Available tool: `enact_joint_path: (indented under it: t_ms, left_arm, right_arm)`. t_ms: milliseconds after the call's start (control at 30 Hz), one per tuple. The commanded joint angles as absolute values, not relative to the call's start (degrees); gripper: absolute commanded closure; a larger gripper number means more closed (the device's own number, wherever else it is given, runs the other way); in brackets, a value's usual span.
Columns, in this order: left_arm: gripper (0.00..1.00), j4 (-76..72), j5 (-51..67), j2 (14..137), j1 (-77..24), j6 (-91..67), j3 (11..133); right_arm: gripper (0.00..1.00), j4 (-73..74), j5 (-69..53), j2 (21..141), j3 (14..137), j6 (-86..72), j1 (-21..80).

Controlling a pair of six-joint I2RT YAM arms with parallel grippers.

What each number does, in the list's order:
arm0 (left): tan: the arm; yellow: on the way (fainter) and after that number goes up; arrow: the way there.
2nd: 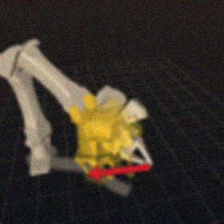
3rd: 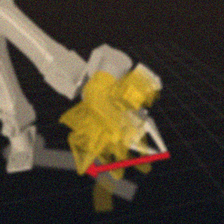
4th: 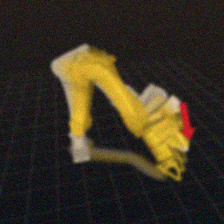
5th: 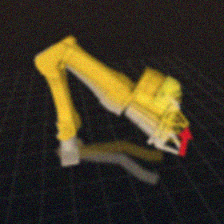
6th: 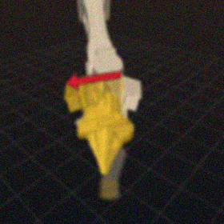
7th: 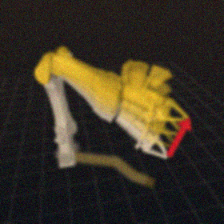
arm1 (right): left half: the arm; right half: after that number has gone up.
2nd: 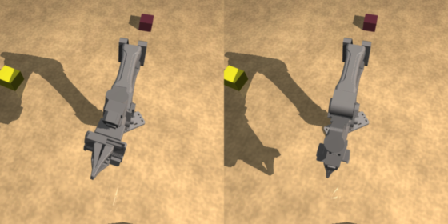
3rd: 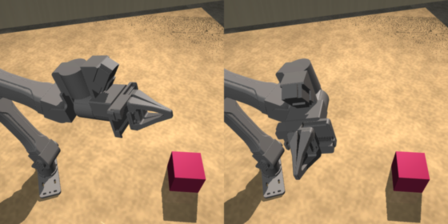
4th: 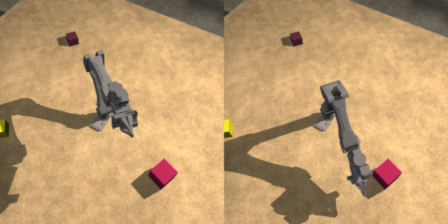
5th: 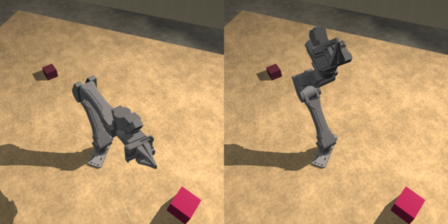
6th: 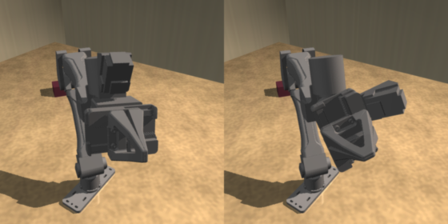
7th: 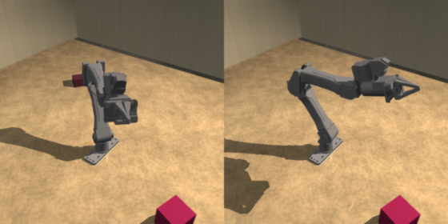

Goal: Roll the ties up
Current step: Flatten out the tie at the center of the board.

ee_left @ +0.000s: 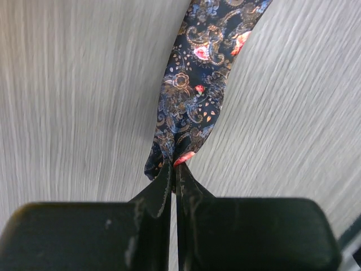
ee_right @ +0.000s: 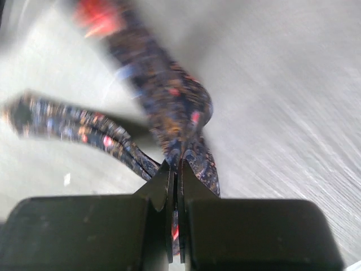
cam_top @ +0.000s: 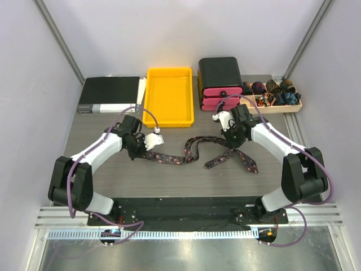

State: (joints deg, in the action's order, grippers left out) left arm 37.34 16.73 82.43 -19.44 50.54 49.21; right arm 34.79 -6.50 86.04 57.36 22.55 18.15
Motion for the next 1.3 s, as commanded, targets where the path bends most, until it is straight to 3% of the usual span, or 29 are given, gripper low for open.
enact_joint_path:
  t_ms: [0,200,500,900,967,1067,1133,1167,1200,1267]
  left_arm:
    - [1.0,47.97,21.69,83.4,-15.48,49.66,55.8]
    - [1.0,61.16,28.47,91.49,-5.91,47.29,68.37]
    - [1.0,72.06,30.94,92.8,-1.06,44.57,72.6]
    - [1.0,69.35,28.92,109.59,5.36,23.56,80.95]
    - [0.91,67.51,29.18,110.21,5.45,21.89,81.04]
    - [0.58,65.4,29.71,107.42,5.97,24.25,79.81]
    - [0.5,63.55,31.72,104.78,6.5,30.88,78.23]
    - [0.26,63.02,31.73,101.72,6.5,33.37,77.35]
    - [0.12,61.36,31.73,99.78,6.5,36.18,76.3]
    - [0.01,59.25,31.99,96.43,6.5,43.8,72.44]
  right_arm:
    - [0.99,47.09,-15.63,85.43,59.67,40.9,18.19]
    - [0.99,57.47,-13.36,87.72,62.05,54.48,15.91]
    - [0.99,67.15,-14.5,86.92,62.05,68.2,10.29]
    - [0.98,66.0,-18.28,110.21,76.1,65.4,9.32]
    - [0.98,65.39,-18.72,111.44,77.6,64.43,9.23]
    - [0.95,64.95,-18.98,112.06,77.7,63.46,9.4]
    - [0.94,64.43,-18.72,112.24,77.43,62.93,9.4]
    - [0.93,64.25,-18.55,112.24,77.17,62.67,9.49]
    - [0.93,63.55,-18.2,112.15,76.91,62.58,9.32]
    - [0.93,62.76,-17.93,112.06,76.29,61.96,9.49]
